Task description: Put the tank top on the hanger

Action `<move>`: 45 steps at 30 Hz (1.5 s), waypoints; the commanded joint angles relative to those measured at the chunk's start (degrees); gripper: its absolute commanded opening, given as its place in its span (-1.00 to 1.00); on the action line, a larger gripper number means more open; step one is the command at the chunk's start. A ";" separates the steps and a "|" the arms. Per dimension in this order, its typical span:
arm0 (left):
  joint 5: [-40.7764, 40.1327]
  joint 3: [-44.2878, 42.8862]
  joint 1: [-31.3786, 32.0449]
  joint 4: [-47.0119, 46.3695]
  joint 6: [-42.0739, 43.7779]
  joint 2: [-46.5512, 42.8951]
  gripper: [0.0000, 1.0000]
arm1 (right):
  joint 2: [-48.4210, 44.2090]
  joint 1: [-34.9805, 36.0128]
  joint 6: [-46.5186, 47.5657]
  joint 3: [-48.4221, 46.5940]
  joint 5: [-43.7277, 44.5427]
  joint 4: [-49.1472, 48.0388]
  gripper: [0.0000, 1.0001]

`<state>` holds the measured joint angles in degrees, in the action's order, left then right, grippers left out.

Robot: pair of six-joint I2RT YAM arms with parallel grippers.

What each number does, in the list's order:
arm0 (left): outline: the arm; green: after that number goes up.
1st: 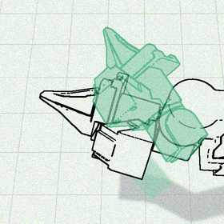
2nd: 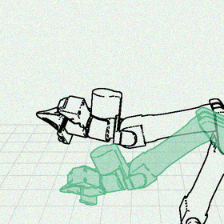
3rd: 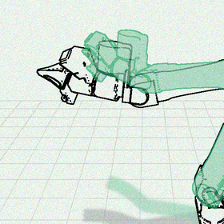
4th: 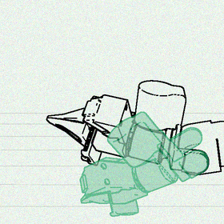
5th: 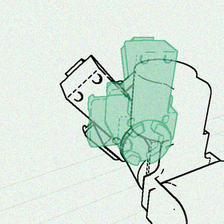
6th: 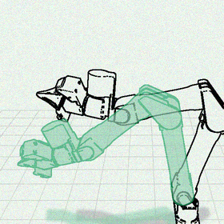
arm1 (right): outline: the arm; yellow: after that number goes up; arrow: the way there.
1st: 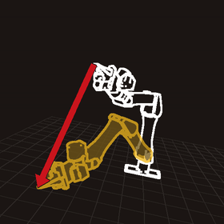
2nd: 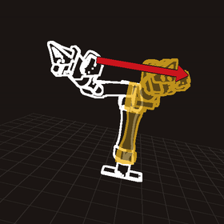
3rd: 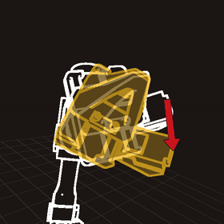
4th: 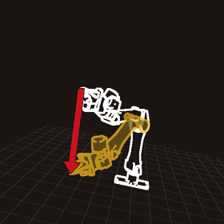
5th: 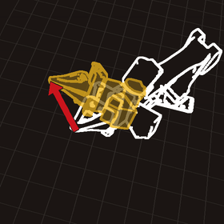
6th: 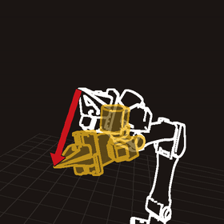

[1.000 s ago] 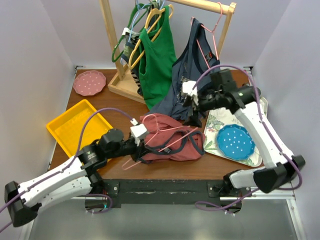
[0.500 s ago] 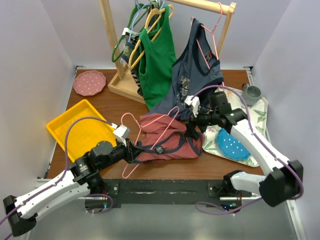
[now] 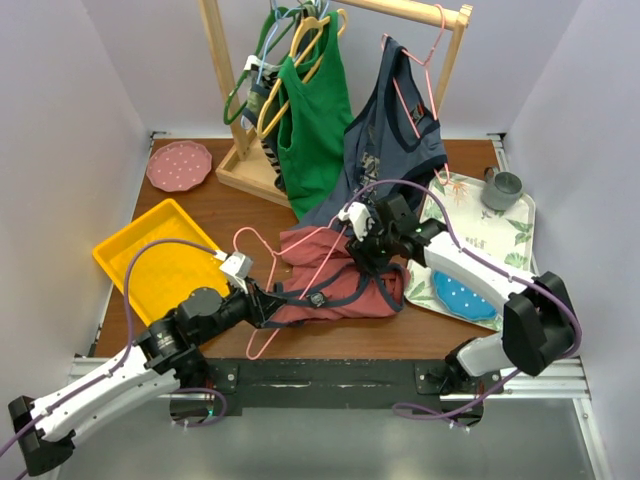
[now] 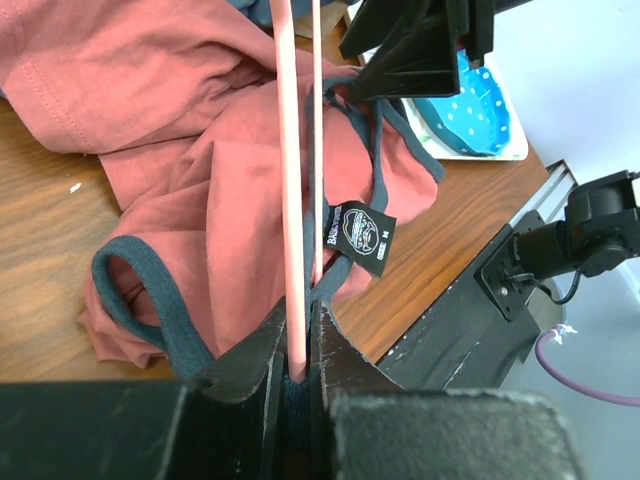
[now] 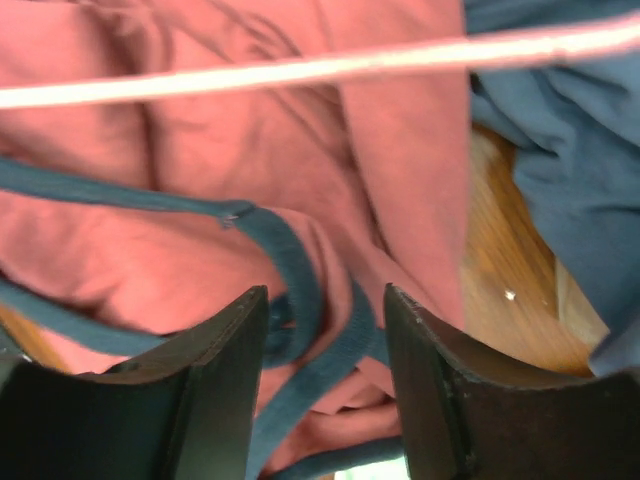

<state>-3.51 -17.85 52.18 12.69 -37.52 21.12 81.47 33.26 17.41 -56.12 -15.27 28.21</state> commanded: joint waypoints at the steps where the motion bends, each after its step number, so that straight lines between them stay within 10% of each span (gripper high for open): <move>1: -1.33 0.44 -0.15 -3.64 -0.98 -0.91 -1.00 | -0.09 0.67 0.34 -1.19 3.84 -1.05 -0.13; 8: 1.48 0.18 -0.15 -2.93 1.91 -1.00 -1.00 | -1.40 0.67 0.43 -5.31 5.33 3.43 -0.99; 20: 8.52 -0.34 -0.15 -4.96 5.79 -6.98 -1.00 | -2.90 -1.96 -2.03 -17.70 14.03 7.21 -1.00; 45: 7.03 -14.93 -0.15 6.82 16.24 14.11 -1.00 | -0.79 -5.39 1.83 -30.54 9.40 12.48 -1.00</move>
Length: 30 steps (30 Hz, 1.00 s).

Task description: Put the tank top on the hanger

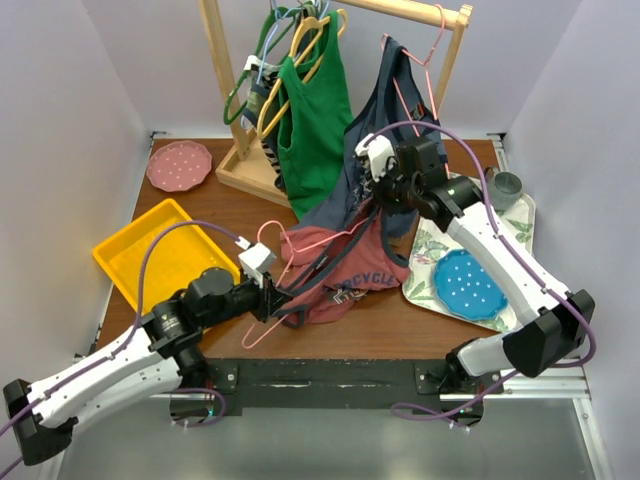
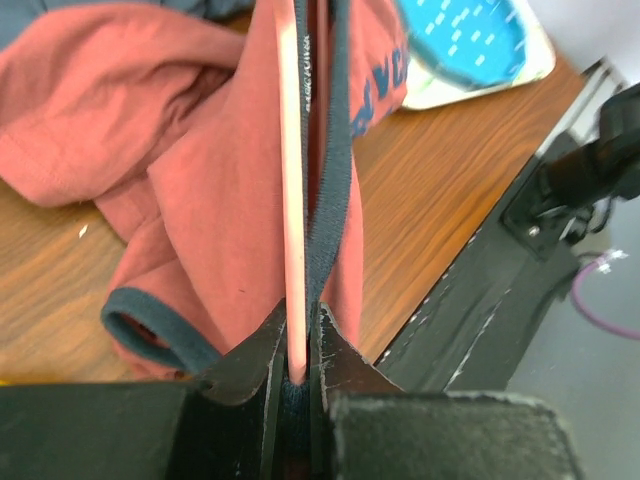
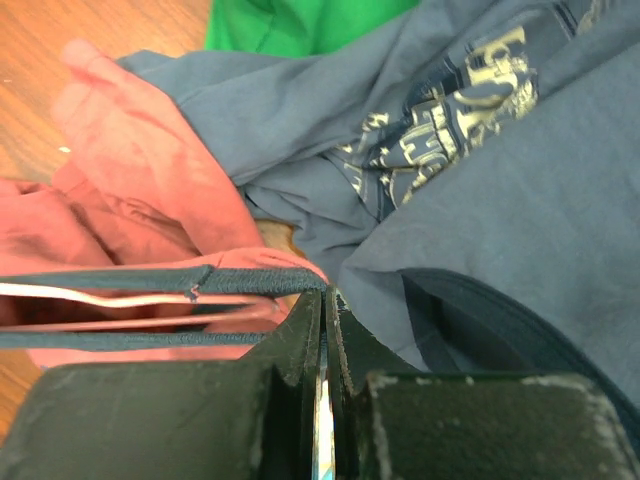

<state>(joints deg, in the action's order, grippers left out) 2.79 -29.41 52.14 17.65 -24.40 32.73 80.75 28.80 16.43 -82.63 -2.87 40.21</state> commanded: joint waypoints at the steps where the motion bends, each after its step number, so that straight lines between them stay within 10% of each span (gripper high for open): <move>1: 0.64 -4.42 -0.11 1.86 3.83 3.21 -1.00 | -0.24 -0.85 5.95 -4.99 -9.28 3.10 -1.00; 7: 2.83 -9.08 -0.11 -0.77 8.93 9.62 -1.00 | -1.29 0.20 19.87 -8.95 -32.80 17.61 -0.66; 15: 10.57 -14.44 -0.11 1.77 20.69 10.51 -1.00 | -5.69 -0.41 28.43 -15.27 -26.98 23.84 0.87; 20: 12.76 -20.77 -0.11 8.45 28.00 11.74 -1.00 | -4.55 -0.06 49.03 -14.32 -36.84 44.33 0.94; 30: 14.61 -26.22 -0.11 11.44 33.72 14.64 -1.00 | -5.52 0.47 53.45 -7.37 -36.85 44.87 0.83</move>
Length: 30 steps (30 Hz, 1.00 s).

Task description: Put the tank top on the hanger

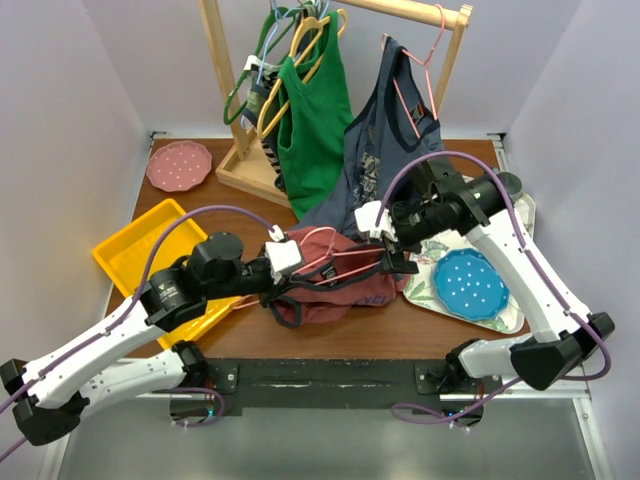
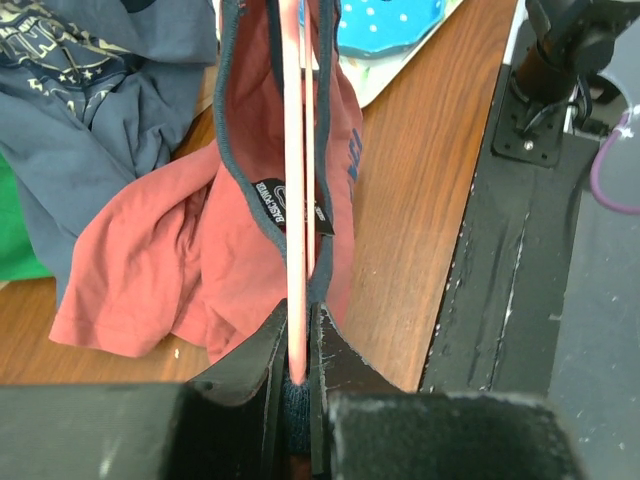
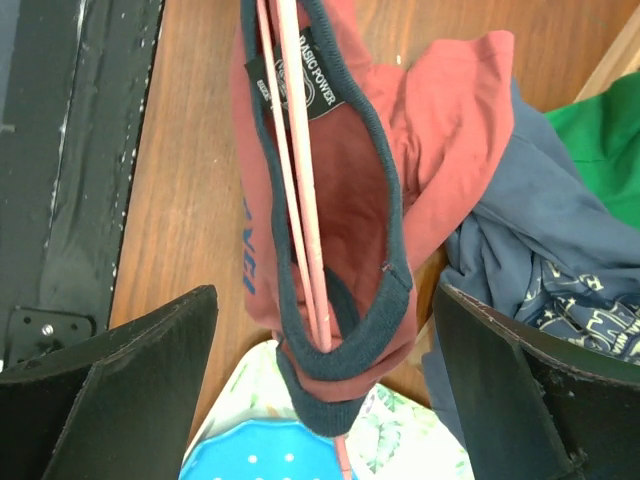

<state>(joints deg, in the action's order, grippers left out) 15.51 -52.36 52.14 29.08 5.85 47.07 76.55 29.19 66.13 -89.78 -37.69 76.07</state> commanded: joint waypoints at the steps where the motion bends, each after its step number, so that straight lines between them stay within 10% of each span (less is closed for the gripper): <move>1: 1.81 -3.36 -0.11 -0.08 3.47 0.30 -1.00 | -1.41 0.08 3.66 0.04 -1.86 9.09 0.79; 23: 2.60 -1.87 -0.11 -1.04 2.41 -2.07 -1.00 | -1.14 0.08 5.24 4.43 -0.72 8.74 0.50; 26: 3.56 -0.74 -0.11 -2.27 1.98 -3.03 -1.00 | 0.08 0.08 6.46 6.89 -3.96 7.34 0.16; 28: 3.57 -0.03 -0.11 -3.33 1.71 -3.91 -1.00 | 2.70 0.08 7.78 7.25 -6.15 8.38 -0.92; 30: 3.04 0.76 -0.11 -3.33 1.62 -4.53 -1.00 | 3.95 0.16 6.21 5.94 -8.10 9.09 -1.00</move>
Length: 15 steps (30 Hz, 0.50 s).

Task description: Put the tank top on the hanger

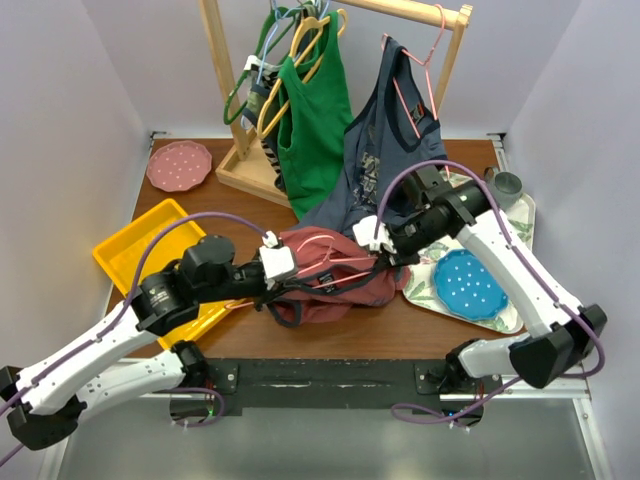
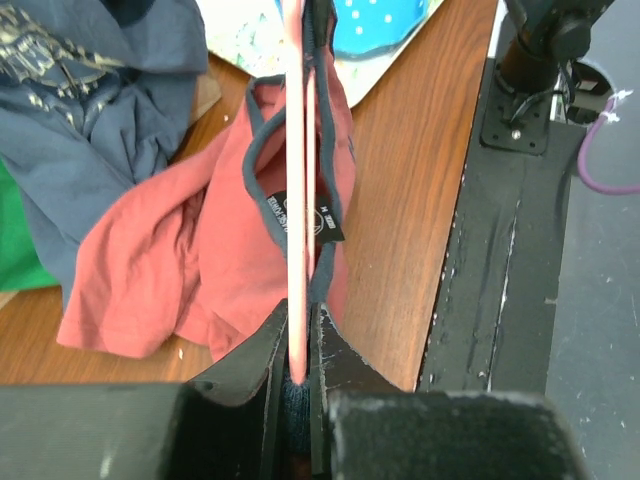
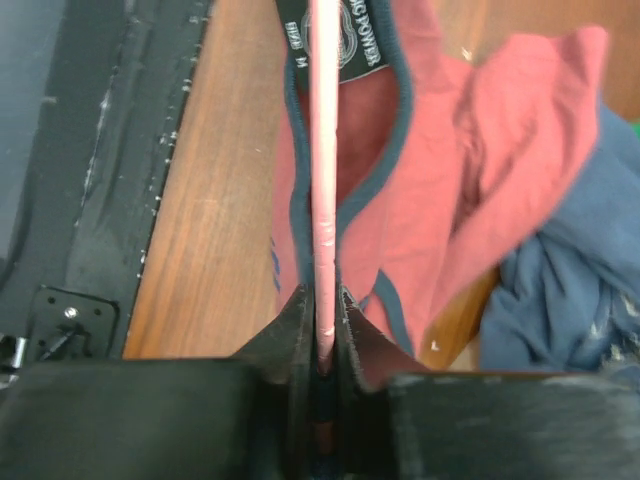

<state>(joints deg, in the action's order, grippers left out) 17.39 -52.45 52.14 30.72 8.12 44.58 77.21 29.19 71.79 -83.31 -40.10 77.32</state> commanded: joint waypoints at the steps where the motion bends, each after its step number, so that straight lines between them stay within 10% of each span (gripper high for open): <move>1: -0.23 1.03 -0.11 -4.88 -0.82 -2.30 -1.00 | 3.47 0.08 -0.15 -0.89 -6.04 7.93 -1.00; 4: -5.58 1.82 -0.11 -4.53 -2.40 -4.32 -0.92 | 1.81 0.08 -5.22 -2.03 -7.28 7.76 -1.00; 5: -7.52 1.82 -0.11 -4.27 -2.84 -4.93 -0.16 | 0.93 0.08 -7.17 -1.95 -6.58 6.45 -1.00; 8: -15.00 1.91 -0.11 -3.83 -4.69 -8.01 0.85 | -1.35 -0.10 -14.03 -0.55 -5.09 3.56 -1.00; 15: -28.53 2.52 -0.11 -1.45 -6.45 -17.31 1.00 | -11.97 -1.93 -34.59 2.10 6.76 -7.70 -1.00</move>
<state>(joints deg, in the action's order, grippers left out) -0.80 -49.89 52.14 30.11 3.68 31.35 72.20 28.95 51.94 -81.36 -39.38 76.25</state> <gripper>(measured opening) 0.996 0.084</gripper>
